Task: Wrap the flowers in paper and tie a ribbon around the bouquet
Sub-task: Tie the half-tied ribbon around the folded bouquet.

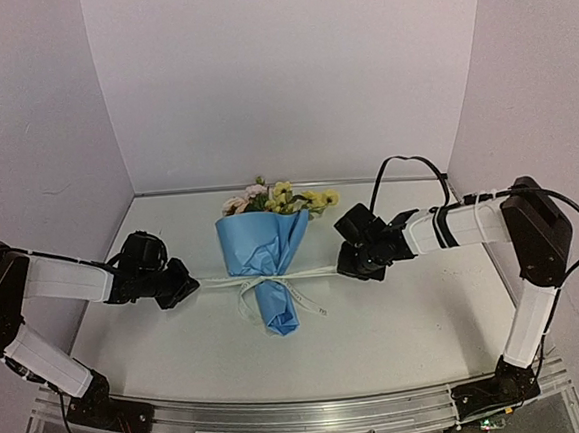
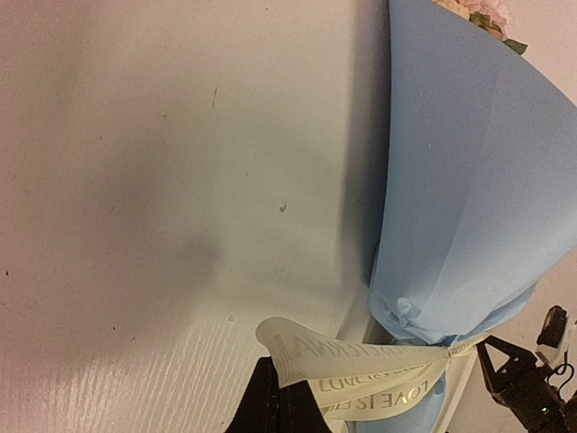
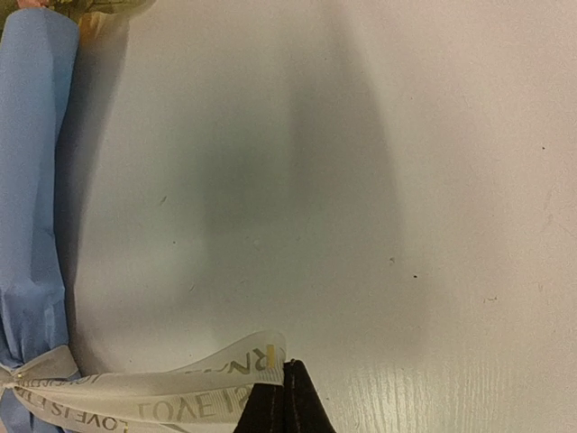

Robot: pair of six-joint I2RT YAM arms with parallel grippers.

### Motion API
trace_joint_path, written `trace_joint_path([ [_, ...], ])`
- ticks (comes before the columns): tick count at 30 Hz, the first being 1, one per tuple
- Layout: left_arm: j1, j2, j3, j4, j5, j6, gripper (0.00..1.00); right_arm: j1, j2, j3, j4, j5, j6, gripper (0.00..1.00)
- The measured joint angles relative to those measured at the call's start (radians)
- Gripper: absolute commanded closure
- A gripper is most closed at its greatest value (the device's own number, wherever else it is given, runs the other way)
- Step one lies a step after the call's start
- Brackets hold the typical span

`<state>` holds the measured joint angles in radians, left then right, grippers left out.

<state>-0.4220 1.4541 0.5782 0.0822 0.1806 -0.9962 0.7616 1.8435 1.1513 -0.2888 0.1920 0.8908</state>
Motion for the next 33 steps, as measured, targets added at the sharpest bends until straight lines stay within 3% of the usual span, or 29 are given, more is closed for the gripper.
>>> trace_joint_path([
  [11, 0.007, 0.007, -0.002, 0.032, 0.075, 0.003, 1.0, 0.005, -0.14, -0.134, 0.027, -0.008, 0.069, 1.0],
  [15, 0.05, 0.019, 0.0, 0.023, 0.094, 0.013, 1.0, 0.06, -0.174, -0.156, 0.027, -0.006, 0.105, 1.0],
  [21, 0.2, 0.04, 0.016, -0.046, 0.131, 0.052, 1.0, 0.173, -0.105, -0.08, 0.031, -0.019, 0.12, 1.0],
  [28, 0.235, 0.07, 0.064, -0.117, 0.127, 0.089, 1.0, 0.162, -0.014, 0.014, 0.01, -0.022, 0.08, 0.98],
  [29, 0.235, 0.07, 0.065, -0.125, 0.126, 0.093, 0.96, 0.16, -0.012, 0.019, 0.007, -0.022, 0.074, 0.93],
  [33, 0.238, 0.047, 0.07, -0.171, 0.095, 0.127, 0.57, 0.151, -0.013, 0.039, -0.019, -0.015, 0.045, 0.61],
])
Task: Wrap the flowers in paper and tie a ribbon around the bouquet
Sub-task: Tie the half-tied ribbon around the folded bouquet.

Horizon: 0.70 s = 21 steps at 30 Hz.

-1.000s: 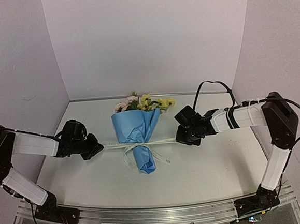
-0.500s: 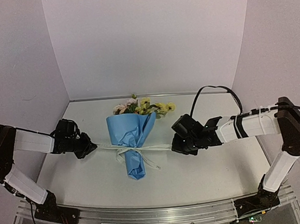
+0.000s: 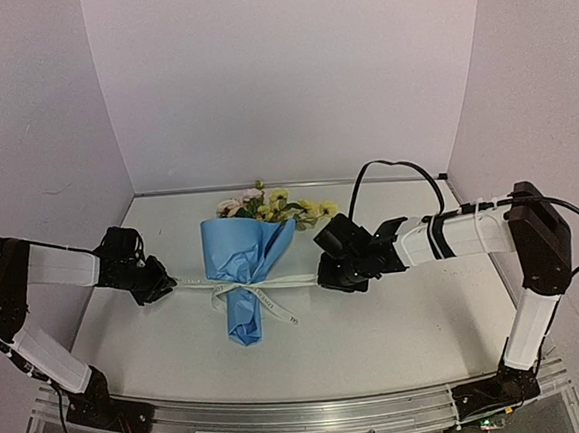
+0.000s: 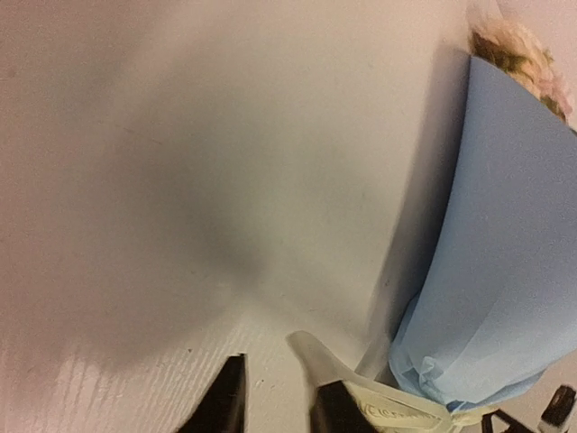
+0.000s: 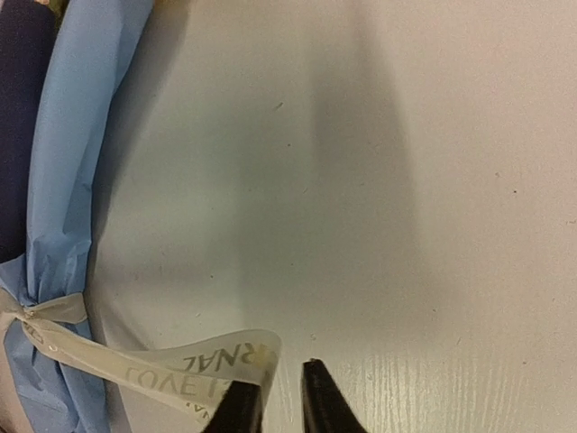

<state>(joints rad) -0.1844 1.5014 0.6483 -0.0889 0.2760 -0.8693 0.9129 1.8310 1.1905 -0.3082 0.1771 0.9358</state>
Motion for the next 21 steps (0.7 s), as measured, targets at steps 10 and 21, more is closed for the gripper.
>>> trace_joint_path([
  [10, -0.028, -0.16, 0.133, -0.138, -0.121, 0.136, 0.0, -0.03, -0.062, 0.014, -0.101, 0.027, -0.048, 0.12],
  [21, -0.029, -0.184, 0.263, -0.167, -0.097, 0.266, 0.0, -0.088, -0.109, 0.127, -0.117, -0.096, -0.141, 0.03],
])
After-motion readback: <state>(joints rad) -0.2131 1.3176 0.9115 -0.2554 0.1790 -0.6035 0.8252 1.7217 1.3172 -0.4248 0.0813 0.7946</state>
